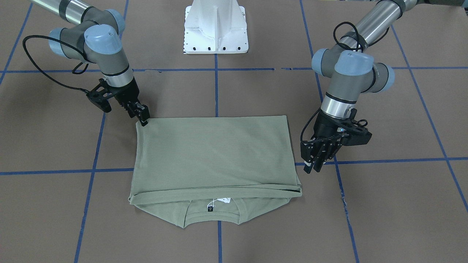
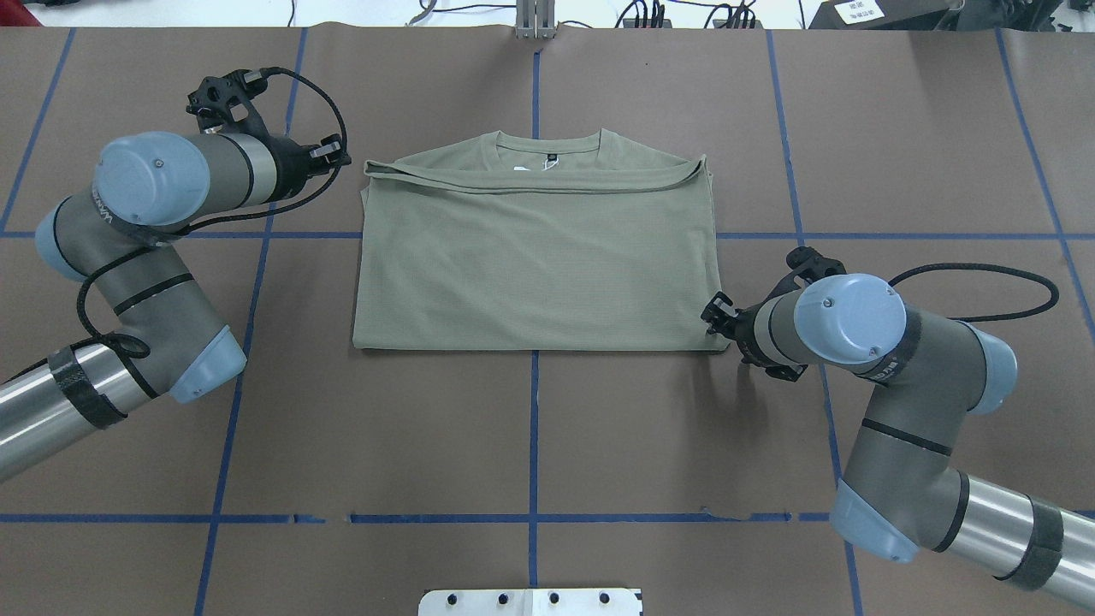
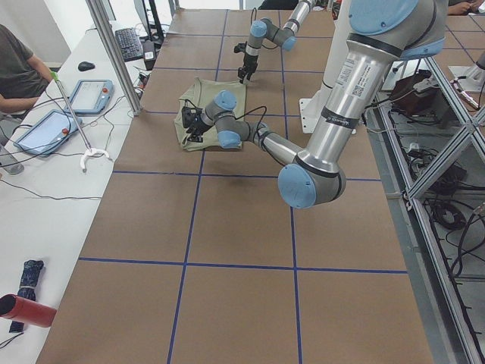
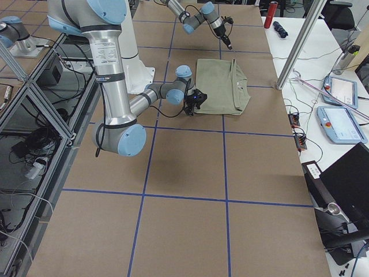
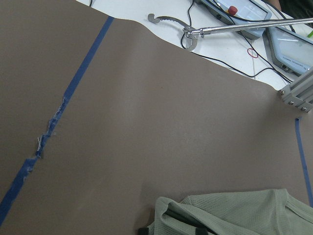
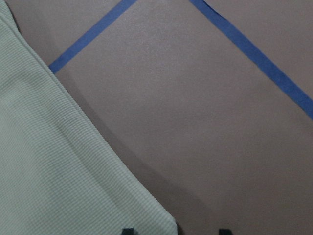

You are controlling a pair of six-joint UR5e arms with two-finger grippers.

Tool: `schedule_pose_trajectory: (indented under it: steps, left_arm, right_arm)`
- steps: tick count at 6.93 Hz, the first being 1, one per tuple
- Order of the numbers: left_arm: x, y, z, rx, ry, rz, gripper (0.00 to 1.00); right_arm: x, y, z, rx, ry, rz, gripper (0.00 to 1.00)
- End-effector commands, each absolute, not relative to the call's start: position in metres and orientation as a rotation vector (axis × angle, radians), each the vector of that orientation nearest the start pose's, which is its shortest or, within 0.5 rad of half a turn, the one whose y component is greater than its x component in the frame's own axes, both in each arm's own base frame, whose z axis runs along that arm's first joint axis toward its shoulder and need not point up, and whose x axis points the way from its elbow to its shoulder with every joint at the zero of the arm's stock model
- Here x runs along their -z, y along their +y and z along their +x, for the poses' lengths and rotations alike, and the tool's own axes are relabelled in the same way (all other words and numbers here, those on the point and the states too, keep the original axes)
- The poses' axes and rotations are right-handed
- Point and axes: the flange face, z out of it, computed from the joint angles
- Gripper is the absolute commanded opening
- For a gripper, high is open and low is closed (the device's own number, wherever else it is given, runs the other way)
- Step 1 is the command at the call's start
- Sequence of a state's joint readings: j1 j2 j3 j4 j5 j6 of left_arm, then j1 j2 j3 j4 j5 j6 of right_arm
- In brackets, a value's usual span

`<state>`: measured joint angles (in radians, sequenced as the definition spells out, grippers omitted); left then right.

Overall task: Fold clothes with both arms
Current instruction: 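Grasp the near folded edge of the shirt with the right gripper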

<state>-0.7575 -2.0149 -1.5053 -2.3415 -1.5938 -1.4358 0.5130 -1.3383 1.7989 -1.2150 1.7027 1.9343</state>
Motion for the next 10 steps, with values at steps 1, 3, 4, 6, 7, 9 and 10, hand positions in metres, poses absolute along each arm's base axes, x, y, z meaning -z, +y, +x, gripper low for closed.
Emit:
schedule_pose_trajectory:
  steps: [1,3,4,6,7,9,10]
  left_arm:
    - [-0.351,-0.561,0.403,0.539,1.06,0.484,0.43]
    - [-0.358,-0.557,0.398,0.538,1.054,0.482,0.43]
    - [-0.357,-0.554,0.395,0.535,1.058,0.484,0.43]
    - [-0.357,-0.554,0.395,0.535,1.058,0.484,0.43]
    - [-0.355,-0.554,0.395,0.534,1.061,0.484,0.43]
    - [-0.342,-0.539,0.381,0.533,1.094,0.488,0.43]
    - [-0.339,-0.523,0.372,0.525,1.127,0.454,0.43]
  right_arm:
    - [-0.391,-0.397,-0.457,-0.772,-0.852,-0.063,0.24]
    - [-0.388,-0.401,-0.455,-0.774,-0.857,-0.061,0.0]
    - [-0.387,-0.404,-0.454,-0.779,-0.861,-0.06,0.0]
    - [-0.38,-0.41,-0.449,-0.784,-0.875,-0.061,0.0]
    - [-0.37,-0.405,-0.441,-0.78,-0.896,-0.071,0.0]
    - [-0.349,-0.354,-0.421,-0.753,-0.859,-0.138,0.0]
    - [-0.338,-0.293,-0.407,-0.672,-0.83,-0.184,0.0]
